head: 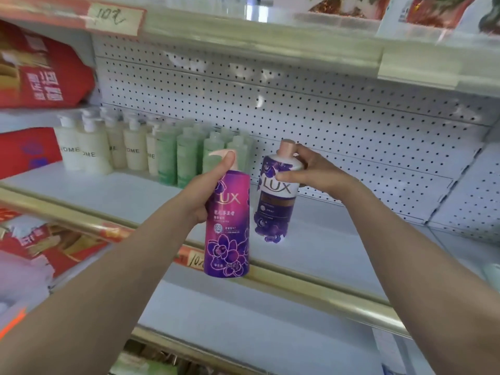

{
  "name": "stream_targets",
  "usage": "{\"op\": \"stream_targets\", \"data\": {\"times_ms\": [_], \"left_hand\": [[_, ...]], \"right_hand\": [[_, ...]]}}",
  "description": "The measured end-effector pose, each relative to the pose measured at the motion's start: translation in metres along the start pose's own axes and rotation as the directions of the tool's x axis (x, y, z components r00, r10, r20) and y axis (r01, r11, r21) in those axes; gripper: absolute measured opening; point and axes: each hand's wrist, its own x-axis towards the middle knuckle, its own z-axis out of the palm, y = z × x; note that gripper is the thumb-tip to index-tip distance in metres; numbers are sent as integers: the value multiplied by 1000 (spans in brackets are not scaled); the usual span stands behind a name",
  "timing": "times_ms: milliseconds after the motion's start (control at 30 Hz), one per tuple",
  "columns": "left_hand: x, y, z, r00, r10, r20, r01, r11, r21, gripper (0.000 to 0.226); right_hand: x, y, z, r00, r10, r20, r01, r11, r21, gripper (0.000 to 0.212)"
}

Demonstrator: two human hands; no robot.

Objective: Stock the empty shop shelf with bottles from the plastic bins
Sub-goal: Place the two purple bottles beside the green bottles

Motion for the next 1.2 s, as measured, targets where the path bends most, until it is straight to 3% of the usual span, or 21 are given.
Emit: {"op": "stream_targets", "data": {"times_ms": [67,100,233,533,733,967,1200], "left_hand": [[1,-2,2,1000,-1,-13,1,1000,-6,93],[2,-2,3,1000,-6,-16,6,1000,-5,93],[8,4,1,999,-38,4,38,999,6,94],[35,22,-12,992,-117,44,119,992,-39,85],[48,39,-25,994,-83,71,83,997,3,81],[57,36,-49,997,-65,42,64,998,25,85],[62,36,-54,1000,-26,15,26,1000,-4,83]], "right_hand": [[1,0,-3,1000,0,28,2,998,-68,84],[1,0,-3,1000,-12,18,14,994,-105,85],[6,0,-3,998,-48,-52,40,988,-148,70],[44,12,0,983,-23,-182,-14,980,-199,68],[82,17,5,961,0,-276,-59,977,-205,71],[117,20,10,944,-36,-329,-79,941,-329,56],[142,28,6,944,-9,-329,-98,946,-308,67]]}}
